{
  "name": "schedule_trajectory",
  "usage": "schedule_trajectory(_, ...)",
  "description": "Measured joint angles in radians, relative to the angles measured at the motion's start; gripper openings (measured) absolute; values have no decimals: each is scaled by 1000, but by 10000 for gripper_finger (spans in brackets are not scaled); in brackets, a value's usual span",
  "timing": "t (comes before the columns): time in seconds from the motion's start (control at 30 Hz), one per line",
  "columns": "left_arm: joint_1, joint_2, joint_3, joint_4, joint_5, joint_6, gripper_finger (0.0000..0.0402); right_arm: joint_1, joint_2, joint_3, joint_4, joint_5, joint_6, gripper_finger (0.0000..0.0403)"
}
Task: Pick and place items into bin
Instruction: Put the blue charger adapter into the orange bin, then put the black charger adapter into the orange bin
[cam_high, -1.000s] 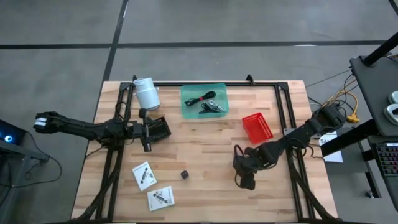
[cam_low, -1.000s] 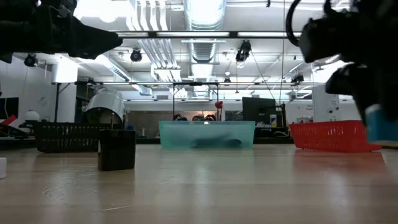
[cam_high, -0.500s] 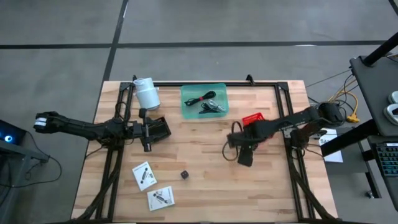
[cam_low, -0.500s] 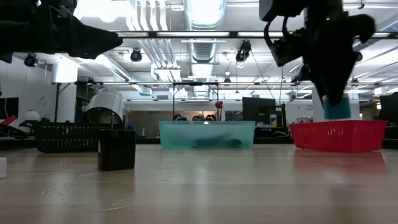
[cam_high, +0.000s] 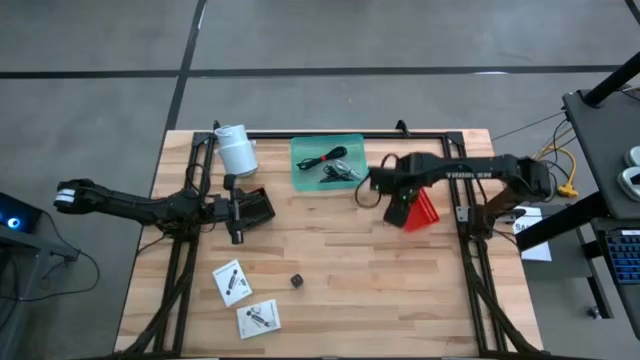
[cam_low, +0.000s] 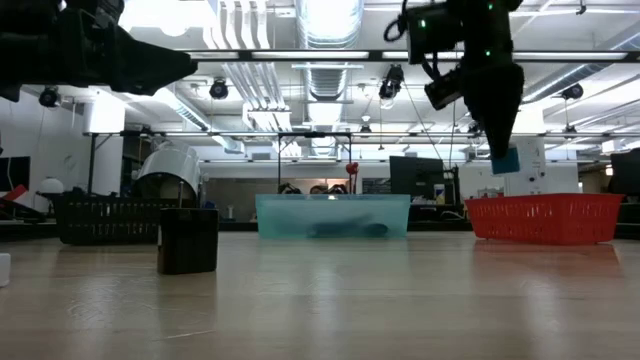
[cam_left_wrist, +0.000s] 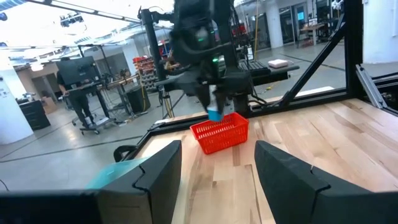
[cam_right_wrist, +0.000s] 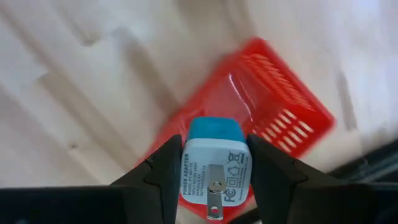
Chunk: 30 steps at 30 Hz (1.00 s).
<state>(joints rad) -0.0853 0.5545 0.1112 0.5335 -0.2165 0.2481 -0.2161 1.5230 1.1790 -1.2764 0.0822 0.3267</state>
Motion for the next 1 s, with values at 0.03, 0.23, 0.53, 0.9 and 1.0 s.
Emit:
schedule_trajectory(0.03,0,0,0,0,0,0,187,-31,-7,-9,-1,0,-3,136)
schedule_trajectory(0.23,0,2,0,2,0,0,187,-192,-62,-83,23,-25,15,136)
schedule_trajectory(0.53,0,1,0,6,0,0,187,-250,-96,-215,176,-132,62,136)
schedule_trajectory(0.9,0,2,0,6,0,0,187,-250,-96,-265,183,-97,54,188)
schedule_trajectory(1.0,0,2,0,6,0,0,187,-250,-96,-260,185,-89,39,211)
